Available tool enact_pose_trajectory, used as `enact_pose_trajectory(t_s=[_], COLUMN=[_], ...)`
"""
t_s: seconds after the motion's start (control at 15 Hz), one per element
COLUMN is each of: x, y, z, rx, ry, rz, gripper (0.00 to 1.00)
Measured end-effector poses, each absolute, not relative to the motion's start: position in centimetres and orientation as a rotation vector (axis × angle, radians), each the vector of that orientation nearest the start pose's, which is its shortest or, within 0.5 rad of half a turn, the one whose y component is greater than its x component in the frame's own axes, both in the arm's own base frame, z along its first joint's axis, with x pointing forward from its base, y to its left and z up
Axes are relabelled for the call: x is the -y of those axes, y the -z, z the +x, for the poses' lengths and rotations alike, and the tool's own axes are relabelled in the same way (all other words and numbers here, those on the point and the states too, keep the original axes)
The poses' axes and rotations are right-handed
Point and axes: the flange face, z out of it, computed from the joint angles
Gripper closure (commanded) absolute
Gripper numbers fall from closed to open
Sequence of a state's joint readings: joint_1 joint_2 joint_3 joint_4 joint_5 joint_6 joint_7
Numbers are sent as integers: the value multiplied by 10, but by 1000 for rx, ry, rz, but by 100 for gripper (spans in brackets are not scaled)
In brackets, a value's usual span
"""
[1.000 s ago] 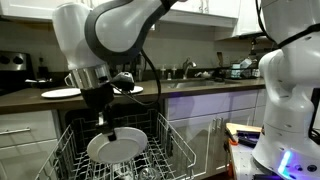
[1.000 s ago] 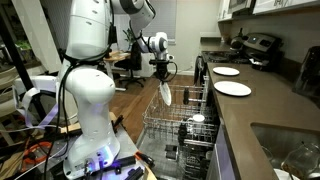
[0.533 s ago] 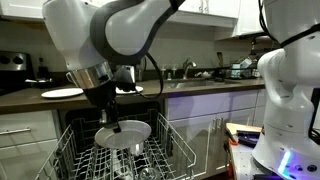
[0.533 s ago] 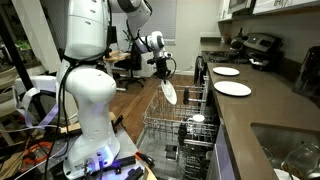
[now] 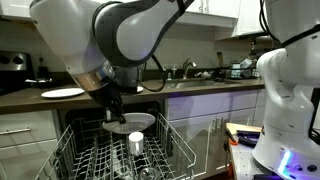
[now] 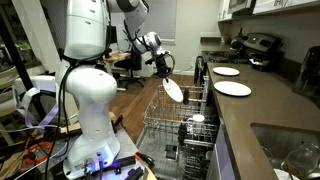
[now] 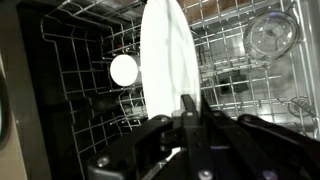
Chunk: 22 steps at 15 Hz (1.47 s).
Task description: Remove the plate from the plate dryer and put it on top of the plate on right of the counter
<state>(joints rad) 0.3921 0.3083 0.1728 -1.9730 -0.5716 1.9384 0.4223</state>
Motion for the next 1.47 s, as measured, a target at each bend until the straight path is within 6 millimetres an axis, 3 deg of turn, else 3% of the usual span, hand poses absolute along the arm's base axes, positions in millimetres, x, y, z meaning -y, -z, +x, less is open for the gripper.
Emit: enact_pose_trajectory(t_s=[0.07,1.0,1.47], x=[-274,-266,-257], y=[-301,-300,-318], z=[504,505,506], rx=[-553,-504,-474], ry=[95,101,72], rz=[2518,2462,2398], gripper=[93,98,98])
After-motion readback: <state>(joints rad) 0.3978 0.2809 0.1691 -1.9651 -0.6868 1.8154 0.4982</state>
